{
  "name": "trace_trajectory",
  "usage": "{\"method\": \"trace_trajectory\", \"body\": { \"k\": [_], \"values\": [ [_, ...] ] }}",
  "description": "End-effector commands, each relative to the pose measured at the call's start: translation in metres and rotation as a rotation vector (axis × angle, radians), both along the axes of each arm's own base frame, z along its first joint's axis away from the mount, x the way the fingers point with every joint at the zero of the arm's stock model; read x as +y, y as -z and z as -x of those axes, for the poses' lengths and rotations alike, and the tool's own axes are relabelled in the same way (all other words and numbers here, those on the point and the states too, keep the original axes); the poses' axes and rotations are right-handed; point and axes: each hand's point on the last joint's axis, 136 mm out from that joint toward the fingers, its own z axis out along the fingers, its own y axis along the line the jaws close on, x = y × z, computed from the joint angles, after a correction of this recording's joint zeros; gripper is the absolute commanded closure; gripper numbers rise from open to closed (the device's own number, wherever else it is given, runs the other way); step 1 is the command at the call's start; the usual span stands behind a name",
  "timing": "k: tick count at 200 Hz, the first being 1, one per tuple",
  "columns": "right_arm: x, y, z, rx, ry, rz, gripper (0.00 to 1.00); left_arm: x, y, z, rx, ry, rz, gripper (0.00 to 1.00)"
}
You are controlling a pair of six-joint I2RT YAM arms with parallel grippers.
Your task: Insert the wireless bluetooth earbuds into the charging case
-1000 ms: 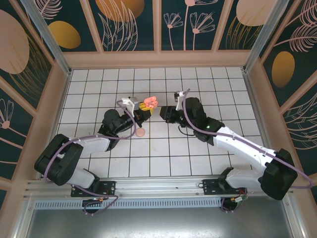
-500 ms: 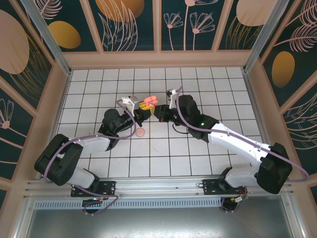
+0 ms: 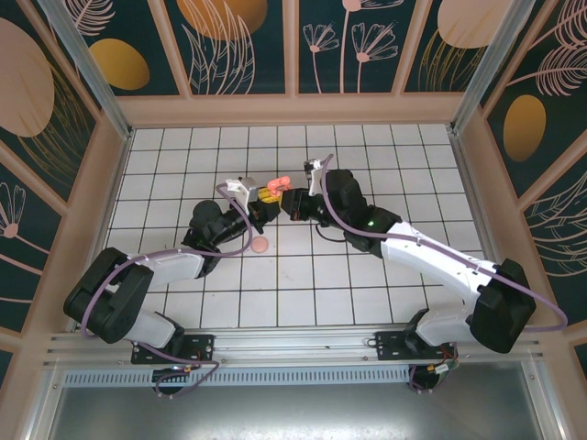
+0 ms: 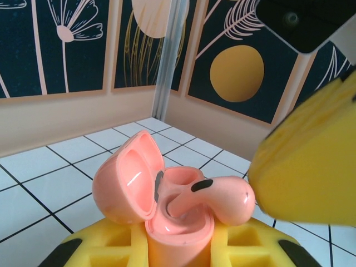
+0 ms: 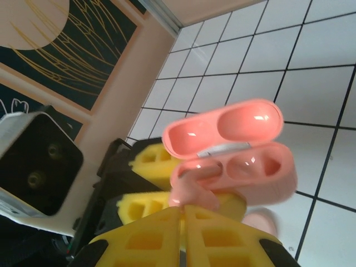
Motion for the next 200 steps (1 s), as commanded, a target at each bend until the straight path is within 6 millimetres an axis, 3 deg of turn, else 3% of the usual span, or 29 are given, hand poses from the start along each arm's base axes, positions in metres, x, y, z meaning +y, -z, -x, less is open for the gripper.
{"method": "trace_trajectory", "body": {
  "k": [1,200],
  "values": [
    [0.001,-0.017,-0.01,-0.049,0.011,-0.012,0.89,-0.004,-0.019,0.005,-0.058,0.029,0.02,1.0],
    [0.0,-0.008,-0.037,-0.041,0.036,0.003,0.89,-0.006,-0.027,0.01,-0.078,0.055,0.029,1.0]
  ]
}}
